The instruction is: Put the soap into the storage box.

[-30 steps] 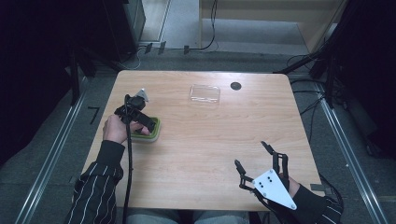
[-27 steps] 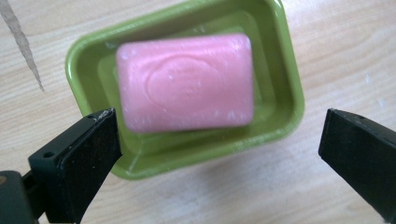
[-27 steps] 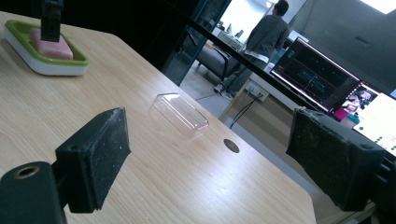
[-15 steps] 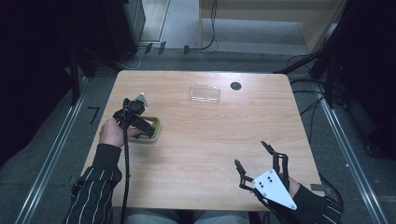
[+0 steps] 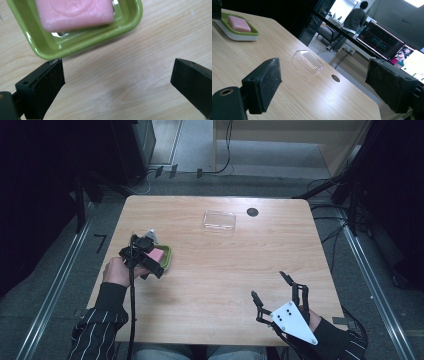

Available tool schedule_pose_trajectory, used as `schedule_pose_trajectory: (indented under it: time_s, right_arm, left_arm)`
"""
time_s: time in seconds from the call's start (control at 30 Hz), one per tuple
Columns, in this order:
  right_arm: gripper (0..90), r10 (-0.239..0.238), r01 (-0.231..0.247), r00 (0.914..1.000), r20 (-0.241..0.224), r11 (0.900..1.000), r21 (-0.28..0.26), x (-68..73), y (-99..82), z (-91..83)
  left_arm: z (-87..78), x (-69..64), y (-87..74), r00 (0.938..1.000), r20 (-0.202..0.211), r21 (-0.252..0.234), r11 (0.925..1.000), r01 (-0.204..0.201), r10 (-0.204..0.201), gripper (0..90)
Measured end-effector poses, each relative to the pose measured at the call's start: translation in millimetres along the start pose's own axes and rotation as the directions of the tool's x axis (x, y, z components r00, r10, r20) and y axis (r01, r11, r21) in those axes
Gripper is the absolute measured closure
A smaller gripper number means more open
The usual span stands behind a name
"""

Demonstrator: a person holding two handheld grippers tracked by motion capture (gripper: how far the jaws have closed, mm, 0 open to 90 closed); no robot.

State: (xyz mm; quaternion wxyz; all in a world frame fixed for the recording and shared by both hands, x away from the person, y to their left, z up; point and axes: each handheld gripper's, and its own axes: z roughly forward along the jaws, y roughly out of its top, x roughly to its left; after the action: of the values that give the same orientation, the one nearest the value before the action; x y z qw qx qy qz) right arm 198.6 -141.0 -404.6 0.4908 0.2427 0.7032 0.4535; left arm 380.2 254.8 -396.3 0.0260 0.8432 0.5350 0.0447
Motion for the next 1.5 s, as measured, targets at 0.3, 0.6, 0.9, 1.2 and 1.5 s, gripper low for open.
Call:
schedule_pose_trajectory:
  time_s: [0.3,0.6,0.9,1.2,1.5]
  right_arm:
    - [13.2,-0.004,0.004,1.0000,0.000,1.0000,-0.002,0.2,-0.1,-0.3]
    - [13.2,-0.008,0.008,1.0000,0.002,0.9999,-0.006,0.3,-0.2,-0.8]
    - [13.2,-0.009,0.009,1.0000,0.002,1.0000,-0.004,0.2,-0.2,-0.7]
    - [13.2,-0.009,0.009,1.0000,0.001,0.9999,-0.005,0.4,-0.2,-0.8]
    - [13.2,-0.008,0.008,1.0000,0.003,0.9999,-0.006,0.0,-0.4,-0.9]
  left_arm:
    - [1.4,-5.0,-16.1,0.9999,0.013,0.023,0.9997,-0.007,0.006,0.0]
    - [4.9,-8.8,-31.2,0.9999,0.008,0.039,0.9992,-0.008,0.007,0.0]
    - [11.7,-16.6,-43.2,0.9998,0.012,0.068,0.9975,-0.017,0.017,0.0]
    - [22.5,-24.6,-58.4,0.9991,0.025,0.111,0.9932,-0.036,0.033,0.0]
    - [29.9,-30.7,-72.5,0.9989,0.023,0.130,0.9905,-0.044,0.041,0.0]
